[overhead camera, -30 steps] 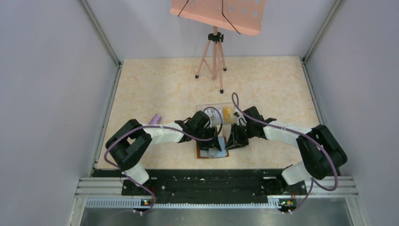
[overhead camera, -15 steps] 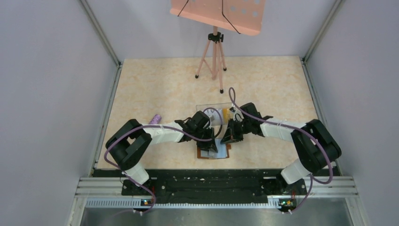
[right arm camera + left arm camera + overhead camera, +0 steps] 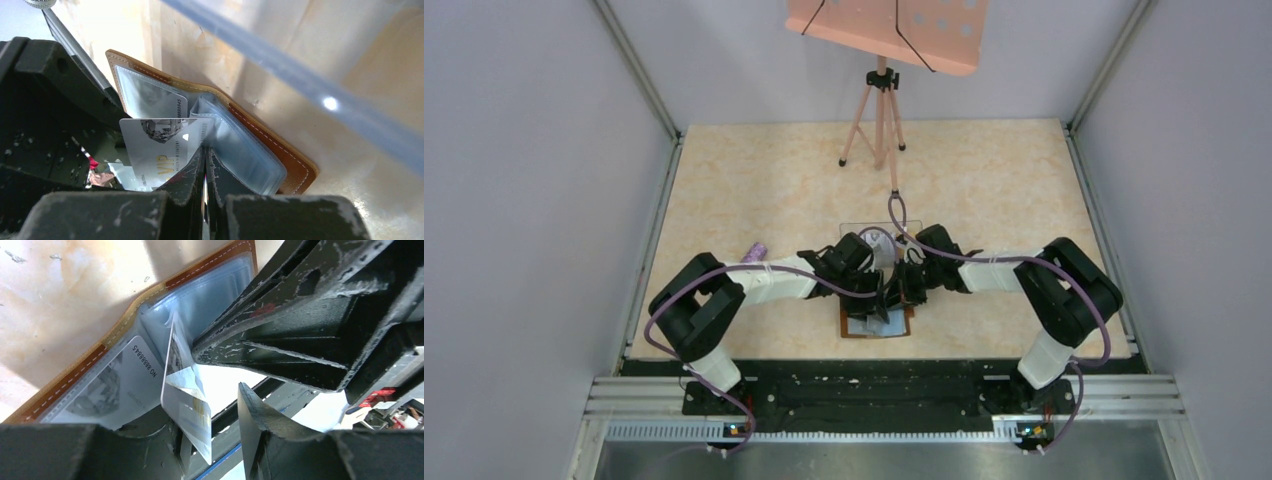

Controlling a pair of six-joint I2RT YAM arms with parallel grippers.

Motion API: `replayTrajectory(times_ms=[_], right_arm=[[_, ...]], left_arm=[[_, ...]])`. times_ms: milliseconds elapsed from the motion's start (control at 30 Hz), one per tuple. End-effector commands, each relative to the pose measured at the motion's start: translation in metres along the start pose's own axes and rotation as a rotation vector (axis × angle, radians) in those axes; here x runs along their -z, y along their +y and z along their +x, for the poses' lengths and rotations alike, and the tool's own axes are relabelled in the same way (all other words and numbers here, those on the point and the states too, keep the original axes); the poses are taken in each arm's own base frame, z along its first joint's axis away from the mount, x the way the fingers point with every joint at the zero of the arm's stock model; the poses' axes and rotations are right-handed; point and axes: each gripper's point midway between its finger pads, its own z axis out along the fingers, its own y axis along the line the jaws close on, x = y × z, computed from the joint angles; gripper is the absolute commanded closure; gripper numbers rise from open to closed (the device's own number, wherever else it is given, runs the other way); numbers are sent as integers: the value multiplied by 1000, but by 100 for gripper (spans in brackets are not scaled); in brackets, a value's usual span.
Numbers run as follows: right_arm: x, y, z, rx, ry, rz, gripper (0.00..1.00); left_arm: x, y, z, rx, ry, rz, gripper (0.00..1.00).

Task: Put the credit cards into the card holder
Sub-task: Insert the credit card into the card holder.

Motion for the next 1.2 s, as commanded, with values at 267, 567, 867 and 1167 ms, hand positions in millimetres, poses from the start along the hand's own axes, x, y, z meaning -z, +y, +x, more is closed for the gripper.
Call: replayTrajectory(times_ms=[267,567,867,1167], right_arm=[[-8,-18,8,-6,26,82,100],[-7,-20,12,-19,44,93,100],[-6,-16,10,-12,43,87,100],[16,31,-19,65,-31,9,89]], left_arm=[[16,-1,-10,-63,-27,-91,58],[28,11,-8,-20,-85,-136,69],[31,28,-6,33,-109,-216,86],[11,25,2,77,-75,-132,100]])
